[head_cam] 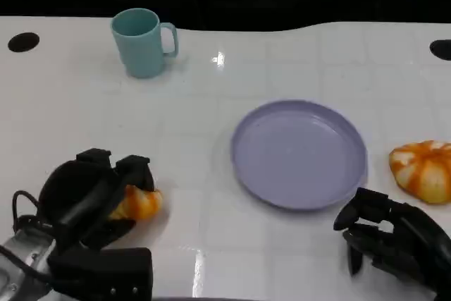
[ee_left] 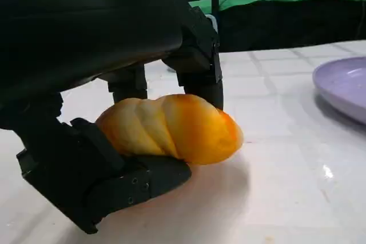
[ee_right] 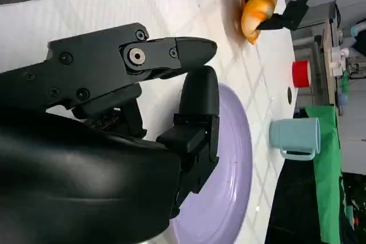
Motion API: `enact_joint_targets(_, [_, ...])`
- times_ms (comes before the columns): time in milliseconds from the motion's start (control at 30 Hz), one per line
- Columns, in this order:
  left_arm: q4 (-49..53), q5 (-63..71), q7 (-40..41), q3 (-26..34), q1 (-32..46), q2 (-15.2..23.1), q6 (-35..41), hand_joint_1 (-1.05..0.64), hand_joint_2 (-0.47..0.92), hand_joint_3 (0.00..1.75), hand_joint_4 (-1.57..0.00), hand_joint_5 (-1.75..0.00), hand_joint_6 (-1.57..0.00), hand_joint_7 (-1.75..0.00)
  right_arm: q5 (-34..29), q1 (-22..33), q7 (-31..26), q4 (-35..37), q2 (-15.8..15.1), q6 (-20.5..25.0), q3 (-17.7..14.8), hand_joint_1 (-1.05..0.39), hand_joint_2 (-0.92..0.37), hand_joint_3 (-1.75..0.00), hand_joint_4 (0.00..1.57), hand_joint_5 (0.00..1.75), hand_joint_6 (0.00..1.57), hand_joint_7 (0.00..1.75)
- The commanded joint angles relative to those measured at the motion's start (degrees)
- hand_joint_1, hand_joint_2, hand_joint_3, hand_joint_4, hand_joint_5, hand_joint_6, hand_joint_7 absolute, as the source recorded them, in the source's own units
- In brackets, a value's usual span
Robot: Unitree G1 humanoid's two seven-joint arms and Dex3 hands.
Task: Grasp the bread from the table and place it into the plate.
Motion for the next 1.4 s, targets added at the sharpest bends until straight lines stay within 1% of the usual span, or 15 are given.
enact_joint_targets(33, [-1.01, -0.97, -0.22, 0.42, -1.95, -0.36, 0.98, -0.19, 0.47, 1.43, -0.75, -1.75, -0.67, -1.75, -0.93, 1.3, -0.44, 0.86, -0.81, 1.03, 0.28, -0.52, -0.92, -0.26, 0.66, 1.75, 0.67, 1.38])
enact_joint_targets(133, [-1.28, -1.07, -0.62, 0.23, -3.08, -1.04, 1.68, -0.19, 0.48, 1.4, -0.74, -1.75, -0.66, -1.75, -0.79, 1.34, -0.28, 0.8, -0.75, 0.81, 0.22, -0.53, -0.92, -0.26, 0.66, 1.75, 0.67, 1.38])
enact_joint_targets(200, [-1.16, -1.32, -0.57, 0.14, -3.72, -1.35, 1.53, -0.19, 0.53, 1.29, -0.73, -1.75, -0.63, -1.75, -0.53, 1.28, 0.07, 0.97, -0.68, 0.6, 0.1, -0.51, -0.92, -0.26, 0.66, 1.75, 0.67, 1.38])
enact_joint_targets(233, [-1.11, -1.39, -0.55, 0.1, -3.86, -1.41, 1.49, -0.19, 0.54, 1.28, -0.73, -1.75, -0.63, -1.75, -0.49, 1.26, 0.15, 1.02, -0.67, 0.55, 0.07, -0.51, -0.92, -0.26, 0.67, 1.75, 0.67, 1.38])
enact_joint_targets(400, [0.55, -1.33, -0.91, -0.73, -8.33, -2.99, 0.92, -0.2, 0.5, 1.27, -0.73, -1.75, -0.63, -1.75, -1.15, 1.31, -0.35, 1.23, -0.75, -0.05, 0.29, -0.53, -0.92, -0.26, 0.67, 1.75, 0.67, 1.39])
enact_joint_targets(467, [0.87, -1.63, -2.21, -1.13, -10.18, -3.91, 1.37, -0.25, 0.52, 1.29, -0.74, -1.75, -0.63, -1.74, -1.59, 1.52, -0.71, 1.03, -0.76, -0.4, 0.48, -0.53, -0.92, -0.26, 0.67, 1.75, 0.67, 1.39])
enact_joint_targets(533, [1.07, -1.81, -2.76, -1.35, -10.92, -4.27, 1.59, -0.27, 0.52, 1.29, -0.77, -1.75, -0.67, -1.63, -2.01, 1.63, -1.13, 0.89, -0.82, -0.67, 0.64, -0.54, -0.92, -0.27, 0.67, 1.75, 0.67, 1.39])
enact_joint_targets(567, [1.14, -1.85, -2.83, -1.38, -11.02, -4.3, 1.6, -0.27, 0.52, 1.29, -0.77, -1.75, -0.68, -1.61, -2.08, 1.64, -1.23, 0.88, -0.84, -0.73, 0.69, -0.54, -0.92, -0.27, 0.67, 1.75, 0.67, 1.39])
enact_joint_targets(600, [2.26, -2.42, -2.04, -1.41, -11.64, -5.77, 1.32, -0.27, 0.52, 1.29, -0.77, -1.75, -0.69, -1.6, -1.93, 1.77, -1.13, 0.66, -0.79, -0.66, 0.72, -0.55, -0.92, -0.27, 0.67, 1.75, 0.67, 1.39])
enact_joint_targets(633, [3.16, -2.85, -1.41, -1.43, -12.13, -6.89, 1.07, -0.25, 0.52, 1.26, -0.78, -1.75, -0.68, -1.68, -1.81, 1.87, -1.05, 0.48, -0.75, -0.62, 0.76, -0.53, -0.92, -0.28, 0.67, 1.75, 0.67, 1.39])
enact_joint_targets(733, [4.54, -3.19, -0.62, -1.37, -12.81, -8.14, 0.57, -0.24, 0.52, 1.24, -0.79, -1.75, -0.68, -1.73, -1.66, 2.01, -0.99, 0.24, -0.73, -0.54, 0.83, -0.52, -0.92, -0.28, 0.67, 1.75, 0.66, 1.4])
enact_joint_targets(867, [8.8, -1.03, 8.8, -2.57, -15.65, -14.67, 1.37, -0.17, 0.47, 1.22, -0.8, -1.75, -0.7, -1.75, -0.8, 2.14, -0.17, 0.27, -0.71, 0.37, 0.56, -0.51, -0.92, -0.27, 0.65, 1.75, 0.65, 1.39])
enact_joint_targets(1133, [14.3, -0.33, 10.47, -5.4, -20.75, -18.39, 1.63, -0.16, 0.48, 1.11, -0.78, -1.75, -0.67, -1.75, -0.53, 2.0, 0.59, 0.93, -0.64, -0.84, 0.17, -0.52, -0.92, -0.27, 0.67, 1.75, 0.66, 1.39])
enact_joint_targets(1233, [17.51, 0.95, 14.15, -7.16, -22.79, -19.97, 1.11, -0.17, 0.47, 1.07, -0.78, -1.75, -0.65, -1.75, -0.47, 2.25, 0.3, 0.49, -0.56, -0.21, 0.12, -0.52, -0.92, -0.26, 0.67, 1.75, 0.66, 1.4])
enact_joint_targets(1400, [21.13, 1.77, 16.67, -9.09, -24.85, -22.36, 1.98, -0.2, 0.54, 1.06, -0.79, -1.75, -0.67, -1.75, -1.09, 2.7, -0.67, -0.34, -0.64, 0.06, 0.46, -0.55, -0.92, -0.26, 0.66, 1.75, 0.66, 1.4])
